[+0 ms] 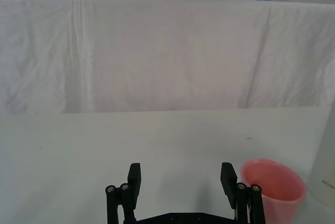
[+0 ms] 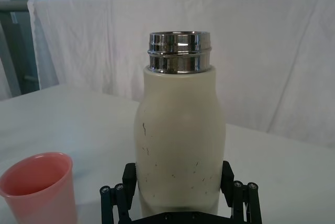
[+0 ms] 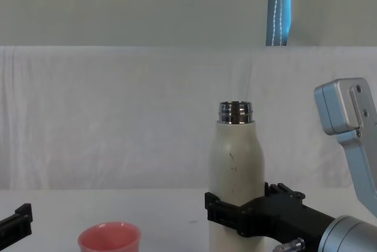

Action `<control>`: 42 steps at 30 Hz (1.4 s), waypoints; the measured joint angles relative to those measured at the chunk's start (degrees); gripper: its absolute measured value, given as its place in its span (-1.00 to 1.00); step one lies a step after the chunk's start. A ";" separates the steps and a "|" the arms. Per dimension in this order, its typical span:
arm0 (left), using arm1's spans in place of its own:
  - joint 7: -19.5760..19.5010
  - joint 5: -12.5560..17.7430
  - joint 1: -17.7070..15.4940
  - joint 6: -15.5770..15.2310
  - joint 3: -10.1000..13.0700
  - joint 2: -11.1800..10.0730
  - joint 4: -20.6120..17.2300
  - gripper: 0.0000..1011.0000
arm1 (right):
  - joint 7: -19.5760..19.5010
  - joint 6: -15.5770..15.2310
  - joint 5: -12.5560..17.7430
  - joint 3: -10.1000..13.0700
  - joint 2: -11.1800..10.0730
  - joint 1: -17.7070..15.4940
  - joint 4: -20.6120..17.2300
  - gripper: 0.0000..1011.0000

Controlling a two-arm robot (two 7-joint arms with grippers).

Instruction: Grasp the thermos with one hand and pour water into the cup lid.

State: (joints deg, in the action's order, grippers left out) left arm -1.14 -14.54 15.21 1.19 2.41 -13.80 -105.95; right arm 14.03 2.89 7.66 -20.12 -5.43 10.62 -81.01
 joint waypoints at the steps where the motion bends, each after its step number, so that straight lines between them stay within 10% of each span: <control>1: 0.00 0.00 0.00 0.00 0.00 0.00 0.00 0.98 | 0.00 -0.11 0.06 0.00 0.07 0.15 0.24 0.98; 42: 0.00 0.00 0.00 0.00 0.00 0.00 0.00 0.98 | -0.19 -0.73 0.50 0.16 0.40 0.45 0.80 0.88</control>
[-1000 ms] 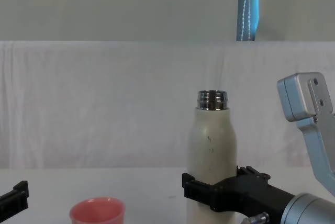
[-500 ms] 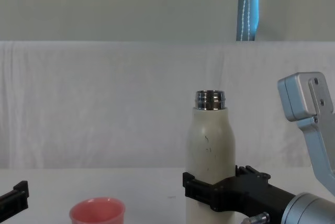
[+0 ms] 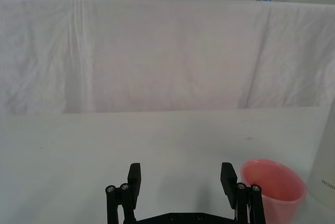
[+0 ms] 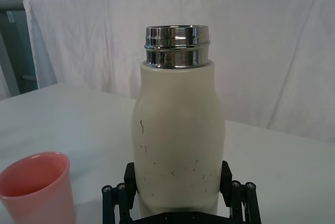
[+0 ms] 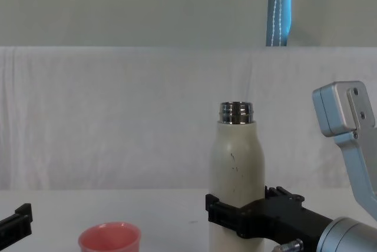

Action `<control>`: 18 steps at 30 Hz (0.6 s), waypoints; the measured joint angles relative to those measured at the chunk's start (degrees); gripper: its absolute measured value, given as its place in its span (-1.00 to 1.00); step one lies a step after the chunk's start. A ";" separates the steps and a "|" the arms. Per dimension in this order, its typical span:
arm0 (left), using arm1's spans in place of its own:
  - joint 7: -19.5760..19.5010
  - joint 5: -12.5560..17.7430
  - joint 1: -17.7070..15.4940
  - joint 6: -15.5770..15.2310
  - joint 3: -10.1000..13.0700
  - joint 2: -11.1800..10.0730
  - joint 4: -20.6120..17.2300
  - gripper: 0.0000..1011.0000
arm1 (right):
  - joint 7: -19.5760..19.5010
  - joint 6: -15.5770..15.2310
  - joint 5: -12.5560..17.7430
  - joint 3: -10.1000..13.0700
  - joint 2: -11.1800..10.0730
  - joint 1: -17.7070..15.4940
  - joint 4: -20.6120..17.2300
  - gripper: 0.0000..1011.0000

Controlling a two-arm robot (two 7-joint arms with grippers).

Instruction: Grasp the thermos with one hand and pour water into the cup lid.

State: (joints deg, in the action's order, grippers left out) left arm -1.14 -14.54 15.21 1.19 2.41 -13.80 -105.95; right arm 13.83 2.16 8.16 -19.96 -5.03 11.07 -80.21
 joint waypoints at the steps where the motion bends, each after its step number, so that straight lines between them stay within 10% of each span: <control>1: 0.00 0.00 0.00 0.00 0.00 0.00 0.00 0.98 | 0.01 0.00 0.00 0.00 0.00 0.00 0.00 0.88; 18: 0.00 0.00 0.00 0.00 0.00 0.00 0.00 0.98 | -1.04 1.91 -7.21 -2.23 -3.23 0.03 -3.34 0.88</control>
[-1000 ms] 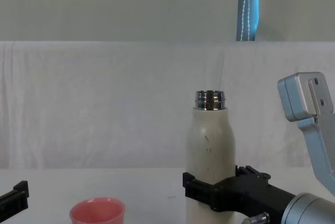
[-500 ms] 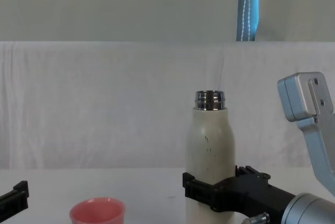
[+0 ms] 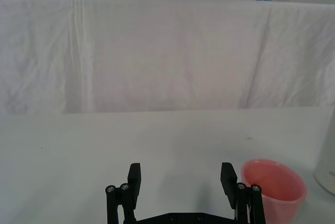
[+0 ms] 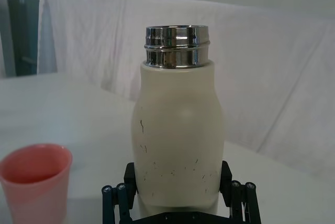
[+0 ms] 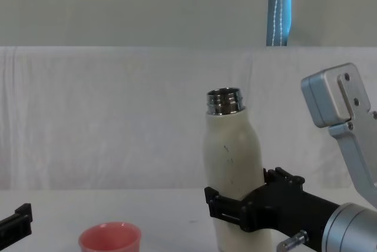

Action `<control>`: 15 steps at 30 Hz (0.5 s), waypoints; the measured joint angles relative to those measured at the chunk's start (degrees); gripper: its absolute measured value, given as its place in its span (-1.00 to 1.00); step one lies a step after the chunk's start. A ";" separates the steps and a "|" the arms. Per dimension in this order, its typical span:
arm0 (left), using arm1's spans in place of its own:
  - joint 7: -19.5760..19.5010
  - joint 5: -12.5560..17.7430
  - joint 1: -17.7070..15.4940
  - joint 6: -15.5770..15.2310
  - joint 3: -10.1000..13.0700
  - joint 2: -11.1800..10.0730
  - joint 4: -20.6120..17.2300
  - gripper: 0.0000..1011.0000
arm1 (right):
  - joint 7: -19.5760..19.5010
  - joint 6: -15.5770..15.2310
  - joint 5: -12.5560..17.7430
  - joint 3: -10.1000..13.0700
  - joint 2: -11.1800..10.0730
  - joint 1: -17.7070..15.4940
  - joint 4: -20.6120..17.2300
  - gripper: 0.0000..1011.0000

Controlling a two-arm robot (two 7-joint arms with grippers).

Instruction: Grasp the thermos with one hand and pour water into the cup lid.

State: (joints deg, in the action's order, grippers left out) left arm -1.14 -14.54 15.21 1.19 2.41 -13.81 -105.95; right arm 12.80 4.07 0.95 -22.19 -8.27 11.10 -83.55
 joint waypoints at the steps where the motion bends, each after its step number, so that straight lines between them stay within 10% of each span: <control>1: 0.00 0.00 0.00 0.00 0.00 0.00 0.00 0.98 | 0.00 0.00 0.00 0.00 0.00 0.00 0.00 0.88; 15: 0.00 0.00 0.00 0.00 0.00 0.00 0.00 0.98 | -4.43 0.75 -14.91 -3.11 -3.00 -1.20 -2.34 0.88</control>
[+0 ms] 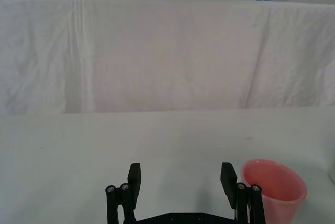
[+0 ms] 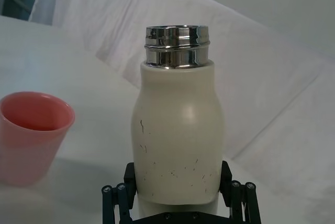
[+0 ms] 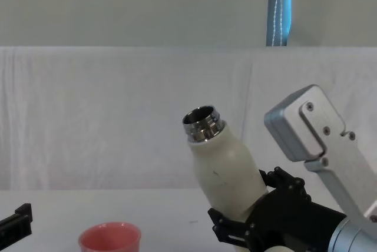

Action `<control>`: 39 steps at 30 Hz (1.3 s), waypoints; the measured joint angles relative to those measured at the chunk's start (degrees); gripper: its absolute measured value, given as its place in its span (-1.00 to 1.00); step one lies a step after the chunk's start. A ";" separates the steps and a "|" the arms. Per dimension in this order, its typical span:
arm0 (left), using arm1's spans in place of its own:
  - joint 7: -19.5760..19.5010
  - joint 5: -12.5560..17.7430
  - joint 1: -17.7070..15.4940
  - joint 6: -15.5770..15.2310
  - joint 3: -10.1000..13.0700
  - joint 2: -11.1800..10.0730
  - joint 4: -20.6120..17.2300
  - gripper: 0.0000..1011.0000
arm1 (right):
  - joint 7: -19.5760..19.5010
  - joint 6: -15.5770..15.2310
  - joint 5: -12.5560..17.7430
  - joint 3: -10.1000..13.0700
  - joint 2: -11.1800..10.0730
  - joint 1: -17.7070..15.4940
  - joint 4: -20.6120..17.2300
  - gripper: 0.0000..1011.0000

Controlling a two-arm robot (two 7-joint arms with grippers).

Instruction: Grasp the thermos with one hand and pour water into the cup lid.

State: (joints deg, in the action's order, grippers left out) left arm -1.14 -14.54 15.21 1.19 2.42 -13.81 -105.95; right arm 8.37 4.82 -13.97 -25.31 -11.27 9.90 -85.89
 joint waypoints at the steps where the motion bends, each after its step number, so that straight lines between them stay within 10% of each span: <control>1: 0.00 0.00 0.00 0.00 0.00 0.00 0.00 0.98 | -0.12 0.00 -0.43 -0.05 0.09 0.00 -0.05 0.88; 22: 0.00 0.00 0.00 0.00 0.00 0.00 0.00 0.98 | -0.77 3.79 -14.21 -4.58 -1.69 4.25 1.80 0.88; 39: 0.00 0.00 0.00 0.00 0.00 0.00 0.00 0.98 | -1.80 3.32 -19.49 -5.56 -4.49 4.46 1.47 0.88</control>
State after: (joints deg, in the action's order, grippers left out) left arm -1.14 -14.54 15.21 1.19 2.41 -13.81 -105.95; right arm 6.56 8.14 -33.46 -30.87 -15.76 14.37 -84.42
